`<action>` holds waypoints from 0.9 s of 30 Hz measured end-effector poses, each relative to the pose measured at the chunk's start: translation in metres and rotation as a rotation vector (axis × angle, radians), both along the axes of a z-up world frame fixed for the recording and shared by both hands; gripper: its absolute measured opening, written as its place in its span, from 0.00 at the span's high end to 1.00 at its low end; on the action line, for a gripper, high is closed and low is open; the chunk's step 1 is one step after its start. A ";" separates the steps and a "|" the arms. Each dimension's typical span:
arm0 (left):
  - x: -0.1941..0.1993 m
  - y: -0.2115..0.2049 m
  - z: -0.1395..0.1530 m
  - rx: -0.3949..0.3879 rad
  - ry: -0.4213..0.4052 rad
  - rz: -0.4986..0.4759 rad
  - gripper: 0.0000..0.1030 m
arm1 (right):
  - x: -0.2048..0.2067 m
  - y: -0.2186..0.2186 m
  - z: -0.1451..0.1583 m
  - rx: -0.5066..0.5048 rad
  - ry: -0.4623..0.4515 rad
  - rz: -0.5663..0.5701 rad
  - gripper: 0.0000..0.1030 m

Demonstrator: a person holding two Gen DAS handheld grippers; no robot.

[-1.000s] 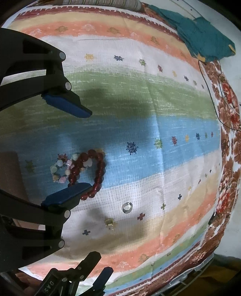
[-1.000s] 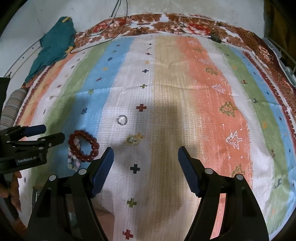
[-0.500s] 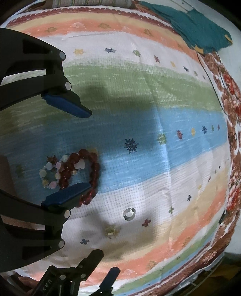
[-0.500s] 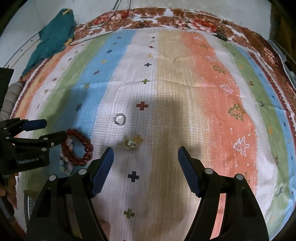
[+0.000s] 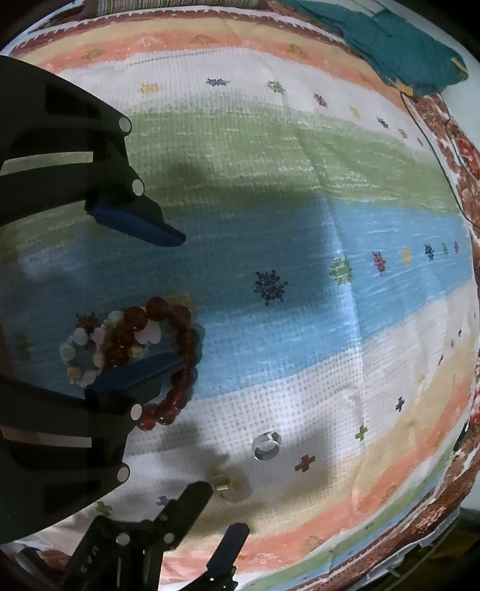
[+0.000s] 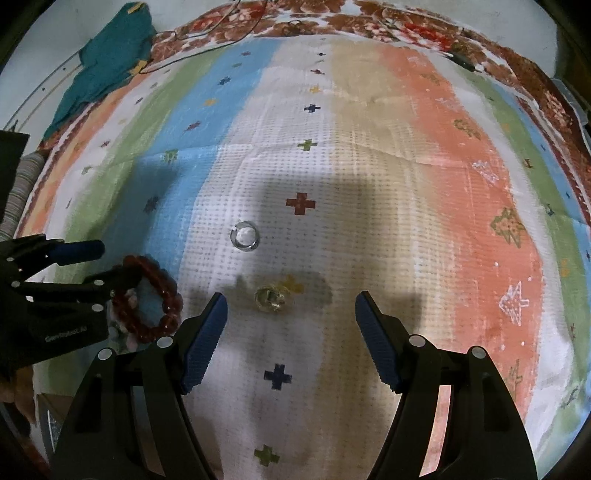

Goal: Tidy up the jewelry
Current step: 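Close the left tool on the red bead bracelet while the right tool grasps the gold ring, then lift the red bracelet with the left tool while the right tool lifts the gold ring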

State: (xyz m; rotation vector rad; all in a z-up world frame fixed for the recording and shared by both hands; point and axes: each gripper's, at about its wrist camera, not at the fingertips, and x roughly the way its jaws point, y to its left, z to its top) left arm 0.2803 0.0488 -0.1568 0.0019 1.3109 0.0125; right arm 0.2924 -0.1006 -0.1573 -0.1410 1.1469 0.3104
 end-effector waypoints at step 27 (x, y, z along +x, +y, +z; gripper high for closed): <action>-0.006 0.004 0.017 -0.056 -0.043 -0.020 0.88 | 0.008 0.006 -0.008 0.019 0.035 0.026 0.83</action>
